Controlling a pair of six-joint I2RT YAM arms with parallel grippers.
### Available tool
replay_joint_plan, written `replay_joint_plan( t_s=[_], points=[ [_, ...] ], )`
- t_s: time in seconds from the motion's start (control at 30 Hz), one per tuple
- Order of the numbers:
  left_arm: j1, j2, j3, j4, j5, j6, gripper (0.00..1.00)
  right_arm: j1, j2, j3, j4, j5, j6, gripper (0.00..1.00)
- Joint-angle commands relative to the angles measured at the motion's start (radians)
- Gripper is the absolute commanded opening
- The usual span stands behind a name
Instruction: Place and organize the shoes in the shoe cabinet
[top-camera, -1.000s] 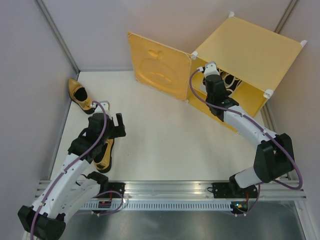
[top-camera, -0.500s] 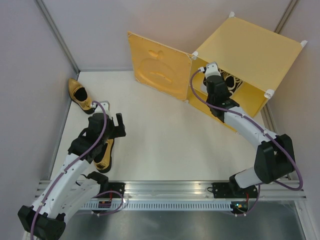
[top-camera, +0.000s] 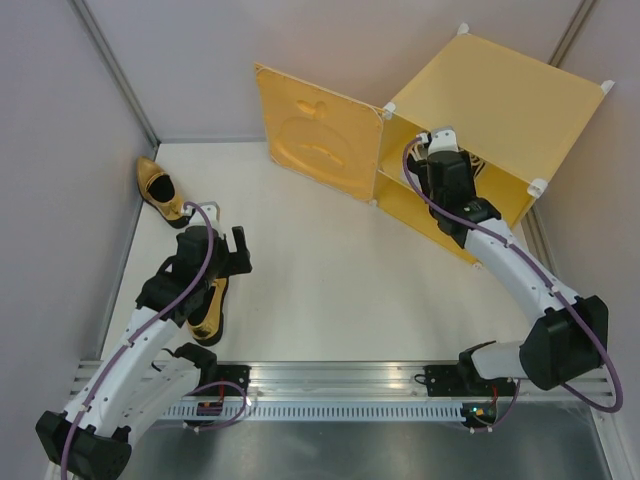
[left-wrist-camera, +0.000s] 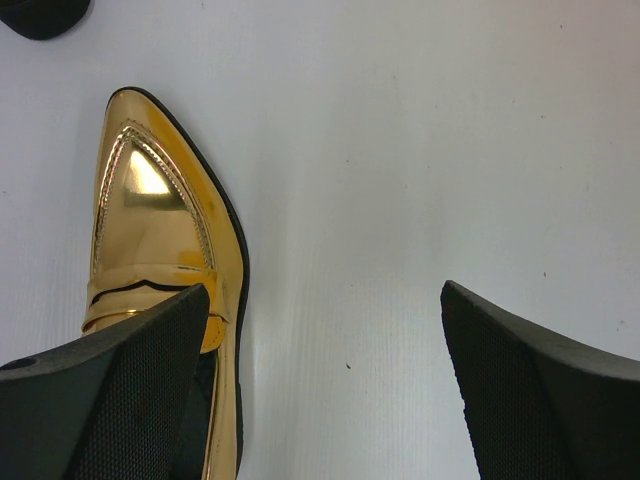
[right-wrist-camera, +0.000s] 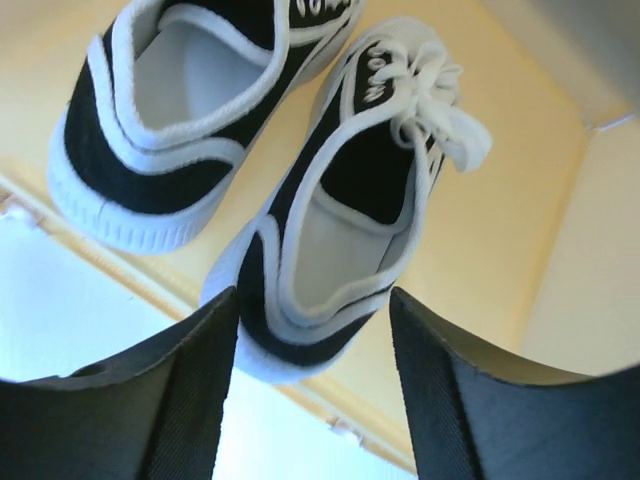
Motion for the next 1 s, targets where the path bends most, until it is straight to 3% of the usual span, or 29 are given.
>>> replay_joint_plan(
  t_s=[0.0,0.13,0.2,0.27,0.53,0.97],
  points=[
    [0.005,-0.01,0.0,0.032,-0.001,0.029,1.0,-0.002,-0.096,0.053,-0.036,-0.035,0.106,0.68],
    [0.005,-0.016,0.0,0.031,-0.004,0.026,1.0,-0.002,-0.155,0.026,-0.056,-0.034,0.215,0.67],
    [0.005,-0.016,0.0,0.031,-0.006,0.028,1.0,-0.004,-0.172,0.001,-0.059,-0.02,0.294,0.63],
    [0.005,-0.015,-0.002,0.031,-0.004,0.026,1.0,-0.004,-0.178,-0.009,-0.074,-0.015,0.34,0.53],
    [0.005,-0.016,-0.002,0.031,-0.006,0.028,1.0,-0.002,-0.167,-0.091,-0.094,-0.028,0.538,0.45],
    [0.005,-0.018,-0.002,0.029,-0.009,0.025,1.0,-0.031,-0.078,-0.126,-0.015,0.024,0.594,0.41]
  ],
)
